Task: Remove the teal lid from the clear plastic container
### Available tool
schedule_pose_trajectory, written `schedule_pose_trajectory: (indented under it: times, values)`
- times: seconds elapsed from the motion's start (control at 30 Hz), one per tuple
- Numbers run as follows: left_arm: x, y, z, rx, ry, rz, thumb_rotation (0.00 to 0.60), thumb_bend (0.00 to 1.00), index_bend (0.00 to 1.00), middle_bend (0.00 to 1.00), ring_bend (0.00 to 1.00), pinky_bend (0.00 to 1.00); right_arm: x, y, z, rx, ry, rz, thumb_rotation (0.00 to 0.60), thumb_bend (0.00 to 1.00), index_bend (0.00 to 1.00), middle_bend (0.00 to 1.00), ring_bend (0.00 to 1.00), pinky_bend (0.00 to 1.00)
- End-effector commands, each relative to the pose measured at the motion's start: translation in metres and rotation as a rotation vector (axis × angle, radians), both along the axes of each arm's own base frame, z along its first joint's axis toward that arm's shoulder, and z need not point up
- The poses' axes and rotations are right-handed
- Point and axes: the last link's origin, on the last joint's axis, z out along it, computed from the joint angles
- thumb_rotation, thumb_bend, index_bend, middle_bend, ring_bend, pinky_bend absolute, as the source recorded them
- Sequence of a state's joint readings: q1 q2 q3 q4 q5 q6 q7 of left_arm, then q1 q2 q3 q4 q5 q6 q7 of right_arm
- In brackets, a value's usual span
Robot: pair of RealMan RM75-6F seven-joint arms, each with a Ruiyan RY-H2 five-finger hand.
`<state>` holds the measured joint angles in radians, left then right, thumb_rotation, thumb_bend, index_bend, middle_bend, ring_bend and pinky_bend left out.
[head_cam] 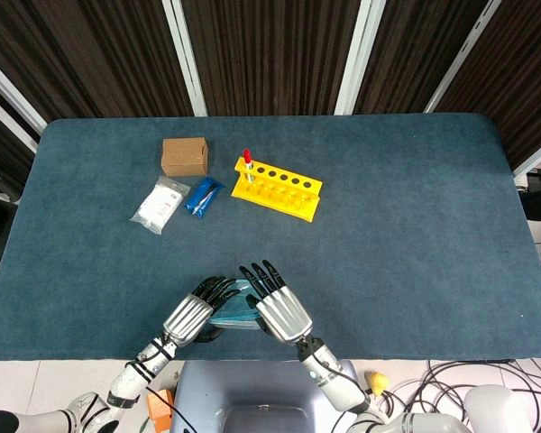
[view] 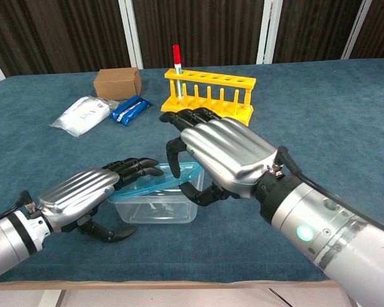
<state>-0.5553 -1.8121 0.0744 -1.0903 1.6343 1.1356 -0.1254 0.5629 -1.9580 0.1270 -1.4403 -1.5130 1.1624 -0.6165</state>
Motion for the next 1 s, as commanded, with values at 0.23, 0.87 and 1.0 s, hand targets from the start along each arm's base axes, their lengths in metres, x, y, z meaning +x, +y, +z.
schedule_pose_trajectory:
  times: [0.23, 0.87, 1.0]
  values:
    - [0.003, 0.001, 0.003, 0.018, -0.018, -0.016, 0.600, 0.31, 0.32, 0.39, 0.16, 0.12, 0.012, 0.009, -0.015, -0.002, 0.007, 0.049, 0.600, 0.39, 0.66, 0.11, 0.00, 0.05]
    - [0.004, 0.011, 0.024, 0.096, -0.108, 0.028, 0.600, 0.31, 0.00, 0.00, 0.00, 0.07, 0.006, 0.003, 0.006, -0.063, -0.053, 0.114, 0.600, 0.48, 0.80, 0.18, 0.05, 0.10]
    - [-0.001, 0.014, 0.028, 0.106, -0.094, 0.046, 0.600, 0.31, 0.00, 0.00, 0.00, 0.07, 0.005, 0.003, 0.014, -0.073, -0.066, 0.125, 0.600, 0.48, 0.80, 0.18, 0.06, 0.11]
